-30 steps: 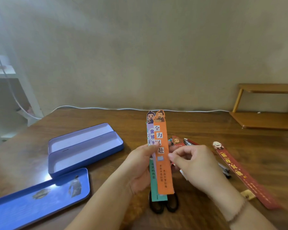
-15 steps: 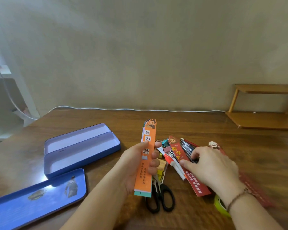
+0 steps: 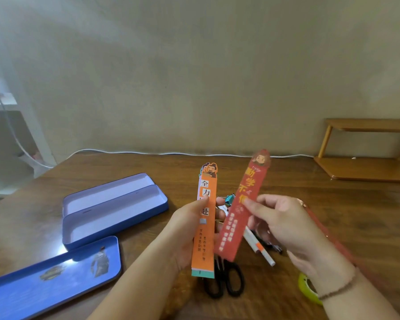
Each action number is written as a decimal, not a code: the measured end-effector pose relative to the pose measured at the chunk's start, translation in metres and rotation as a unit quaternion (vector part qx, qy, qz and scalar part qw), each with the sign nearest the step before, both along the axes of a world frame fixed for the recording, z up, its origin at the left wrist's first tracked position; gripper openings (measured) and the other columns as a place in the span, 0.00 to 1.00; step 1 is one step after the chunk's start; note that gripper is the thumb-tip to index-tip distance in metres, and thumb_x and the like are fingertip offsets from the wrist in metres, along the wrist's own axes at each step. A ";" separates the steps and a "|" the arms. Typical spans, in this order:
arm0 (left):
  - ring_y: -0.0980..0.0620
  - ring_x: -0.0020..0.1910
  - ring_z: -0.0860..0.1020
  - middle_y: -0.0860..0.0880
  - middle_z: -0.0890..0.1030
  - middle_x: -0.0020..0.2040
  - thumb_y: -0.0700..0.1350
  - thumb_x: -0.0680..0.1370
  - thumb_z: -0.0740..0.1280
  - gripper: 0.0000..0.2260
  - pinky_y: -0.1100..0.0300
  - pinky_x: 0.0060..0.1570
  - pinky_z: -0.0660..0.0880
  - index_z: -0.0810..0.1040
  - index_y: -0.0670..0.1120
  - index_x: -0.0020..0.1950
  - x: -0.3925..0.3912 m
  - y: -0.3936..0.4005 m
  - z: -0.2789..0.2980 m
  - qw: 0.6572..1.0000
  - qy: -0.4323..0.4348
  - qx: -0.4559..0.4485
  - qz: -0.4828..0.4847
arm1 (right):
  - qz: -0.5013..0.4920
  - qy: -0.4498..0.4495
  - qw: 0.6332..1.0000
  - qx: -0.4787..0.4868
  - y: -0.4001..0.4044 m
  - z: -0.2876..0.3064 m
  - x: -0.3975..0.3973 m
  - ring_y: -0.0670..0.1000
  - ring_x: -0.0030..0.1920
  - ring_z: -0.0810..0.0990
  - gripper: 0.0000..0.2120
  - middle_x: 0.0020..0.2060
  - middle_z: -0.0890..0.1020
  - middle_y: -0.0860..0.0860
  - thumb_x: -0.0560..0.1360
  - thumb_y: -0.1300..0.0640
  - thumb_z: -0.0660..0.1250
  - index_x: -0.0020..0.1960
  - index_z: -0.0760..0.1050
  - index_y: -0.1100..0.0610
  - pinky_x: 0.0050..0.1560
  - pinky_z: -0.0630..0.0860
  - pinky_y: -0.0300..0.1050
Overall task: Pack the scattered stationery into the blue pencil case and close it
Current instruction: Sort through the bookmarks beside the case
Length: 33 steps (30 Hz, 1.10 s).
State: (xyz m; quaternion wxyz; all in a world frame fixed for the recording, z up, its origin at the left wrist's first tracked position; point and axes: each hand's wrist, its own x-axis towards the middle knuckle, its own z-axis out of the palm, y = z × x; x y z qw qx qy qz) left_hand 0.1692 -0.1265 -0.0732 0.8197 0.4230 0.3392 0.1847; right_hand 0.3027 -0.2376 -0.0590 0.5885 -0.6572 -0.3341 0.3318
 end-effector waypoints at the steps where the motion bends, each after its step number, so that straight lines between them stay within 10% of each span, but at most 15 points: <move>1: 0.50 0.33 0.80 0.44 0.83 0.38 0.52 0.83 0.58 0.15 0.56 0.34 0.79 0.80 0.44 0.55 0.000 -0.003 0.001 1.000 0.012 0.011 -0.008 | 0.026 0.002 1.000 -0.005 0.002 -0.002 -0.006 0.49 0.23 0.70 0.14 0.32 0.83 0.60 0.77 0.56 0.68 0.34 0.79 0.60 0.23 0.66 0.38; 7: 0.49 0.33 0.84 0.44 0.86 0.37 0.54 0.83 0.57 0.15 0.54 0.33 0.81 0.78 0.46 0.54 0.000 -0.012 0.003 0.998 0.013 0.039 -0.056 | -0.031 -0.241 0.968 -0.056 0.010 -0.019 -0.023 0.44 0.29 0.83 0.12 0.29 0.84 0.45 0.72 0.46 0.73 0.34 0.80 0.53 0.36 0.81 0.48; 13: 0.50 0.28 0.74 0.40 0.80 0.39 0.52 0.83 0.56 0.17 0.63 0.22 0.69 0.75 0.40 0.60 0.005 -0.010 -0.001 0.996 -0.005 0.063 -0.062 | -0.106 -0.304 0.941 -0.100 0.004 -0.005 -0.002 0.42 0.28 0.78 0.16 0.28 0.81 0.47 0.70 0.39 0.70 0.36 0.79 0.51 0.30 0.77 0.45; 19: 0.52 0.26 0.71 0.43 0.78 0.37 0.51 0.83 0.57 0.18 0.64 0.22 0.68 0.78 0.40 0.59 0.005 -0.004 -0.005 0.994 -0.020 0.060 -0.090 | -0.239 -0.401 0.783 -0.411 -0.025 -0.010 0.068 0.50 0.47 0.76 0.21 0.54 0.79 0.49 0.73 0.41 0.69 0.62 0.73 0.48 0.34 0.72 0.43; 33: 0.49 0.27 0.76 0.42 0.81 0.38 0.49 0.83 0.55 0.16 0.59 0.23 0.73 0.78 0.41 0.59 0.010 0.013 -0.018 0.992 -0.021 0.059 -0.108 | -0.231 -0.297 0.822 -0.428 -0.020 -0.030 0.098 0.53 0.45 0.77 0.14 0.45 0.81 0.52 0.69 0.47 0.75 0.52 0.81 0.51 0.33 0.72 0.46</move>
